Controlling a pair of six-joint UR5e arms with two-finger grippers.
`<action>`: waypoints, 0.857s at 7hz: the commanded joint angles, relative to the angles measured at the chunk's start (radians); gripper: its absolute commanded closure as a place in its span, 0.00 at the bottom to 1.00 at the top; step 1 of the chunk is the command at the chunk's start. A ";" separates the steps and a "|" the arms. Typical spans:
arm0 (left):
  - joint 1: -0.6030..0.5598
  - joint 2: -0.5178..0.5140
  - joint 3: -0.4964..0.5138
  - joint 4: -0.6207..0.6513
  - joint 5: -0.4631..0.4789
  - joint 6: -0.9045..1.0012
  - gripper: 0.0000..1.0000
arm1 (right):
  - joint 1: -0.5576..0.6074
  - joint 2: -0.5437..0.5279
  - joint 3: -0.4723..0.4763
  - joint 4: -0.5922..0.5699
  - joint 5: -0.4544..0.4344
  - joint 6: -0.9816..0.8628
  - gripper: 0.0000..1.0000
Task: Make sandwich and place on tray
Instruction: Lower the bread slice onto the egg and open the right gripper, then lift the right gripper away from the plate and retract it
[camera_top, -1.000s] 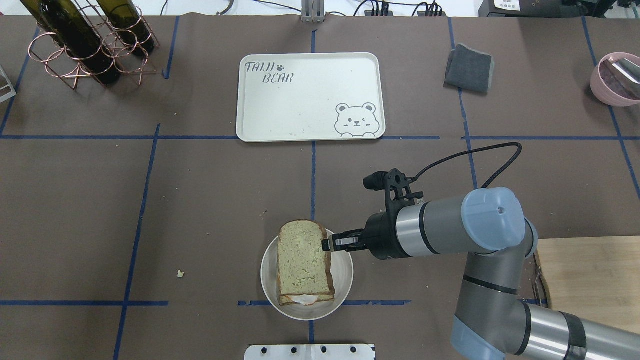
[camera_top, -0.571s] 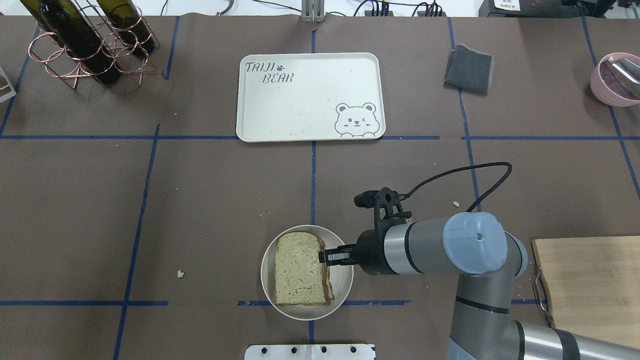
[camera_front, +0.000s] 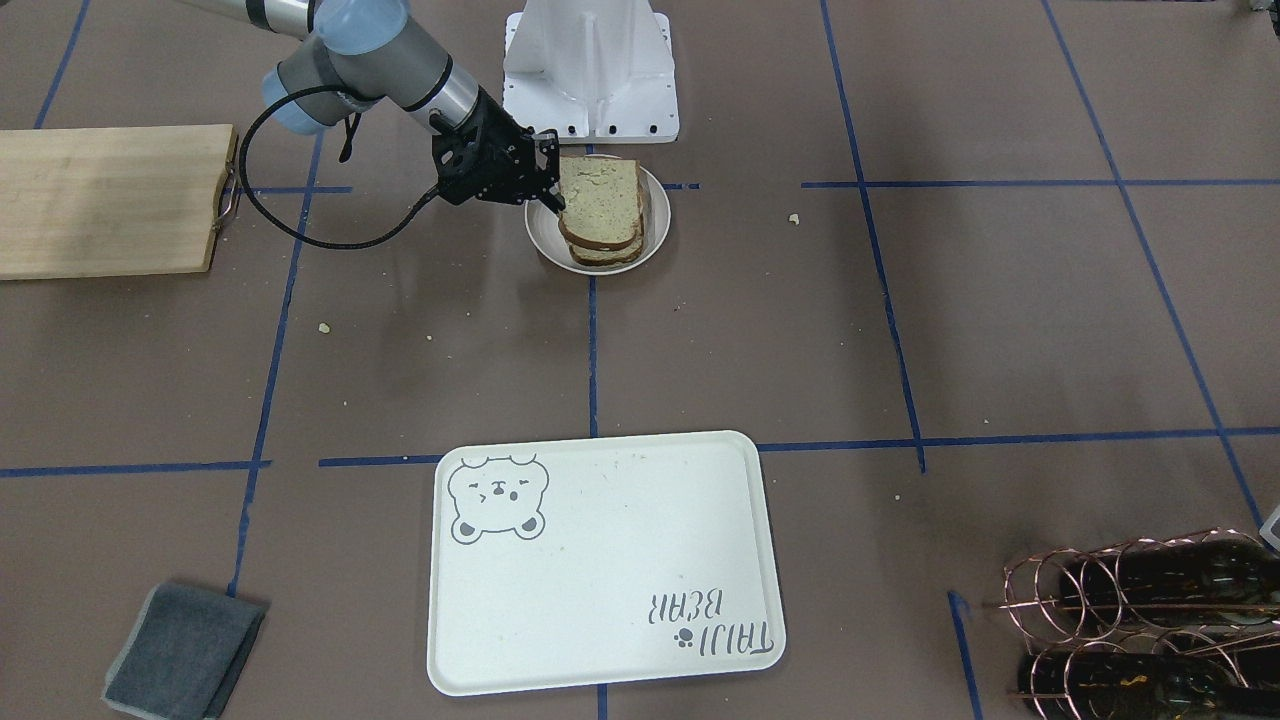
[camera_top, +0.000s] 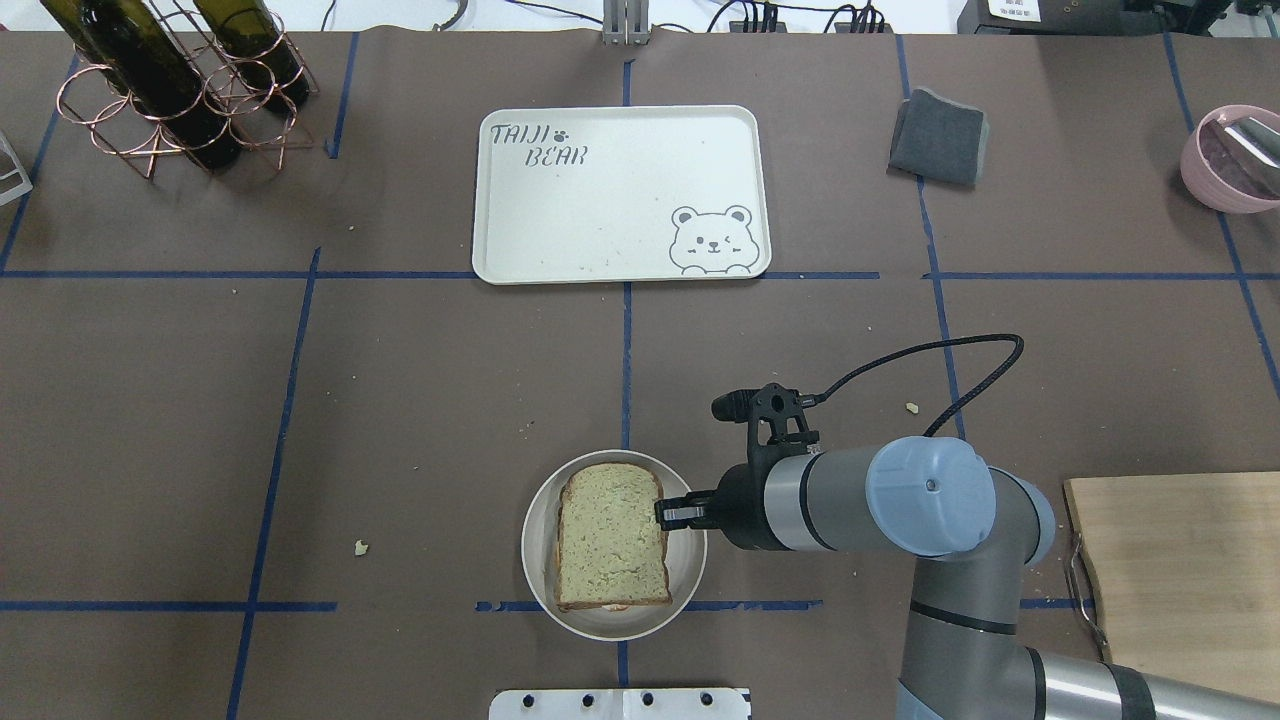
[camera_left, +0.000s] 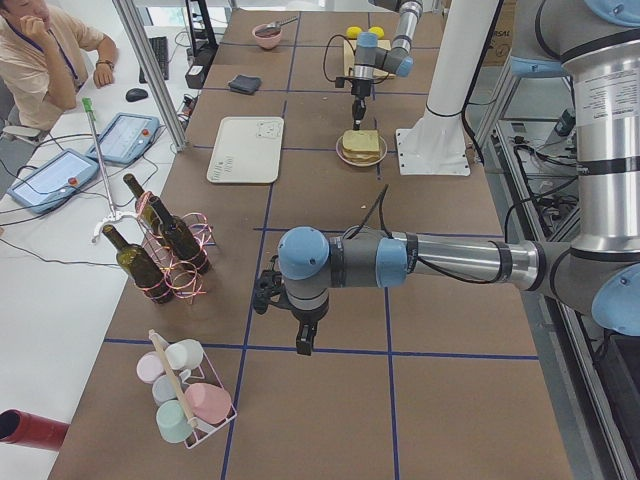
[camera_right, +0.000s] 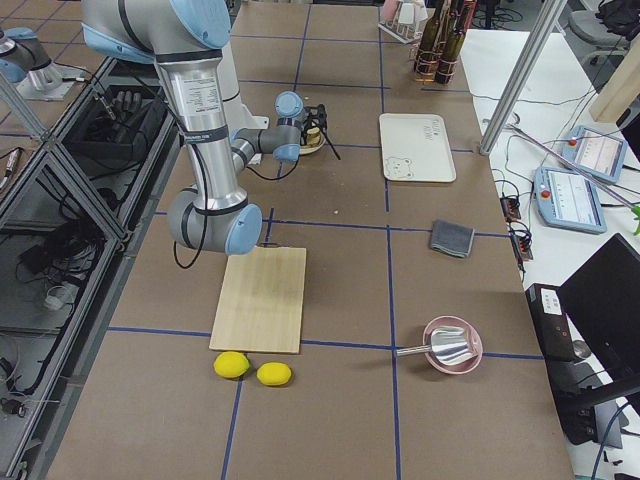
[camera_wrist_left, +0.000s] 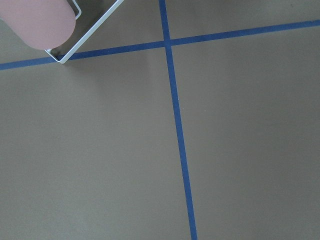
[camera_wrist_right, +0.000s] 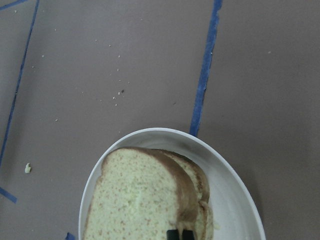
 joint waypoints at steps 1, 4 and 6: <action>0.000 -0.001 -0.002 0.000 -0.001 0.000 0.00 | 0.008 0.007 0.011 -0.066 -0.028 -0.005 0.00; 0.000 -0.016 -0.021 -0.030 -0.086 0.002 0.00 | 0.167 0.046 0.052 -0.372 0.106 -0.119 0.00; 0.008 -0.022 -0.025 -0.183 -0.070 -0.003 0.00 | 0.344 0.035 0.057 -0.552 0.211 -0.319 0.00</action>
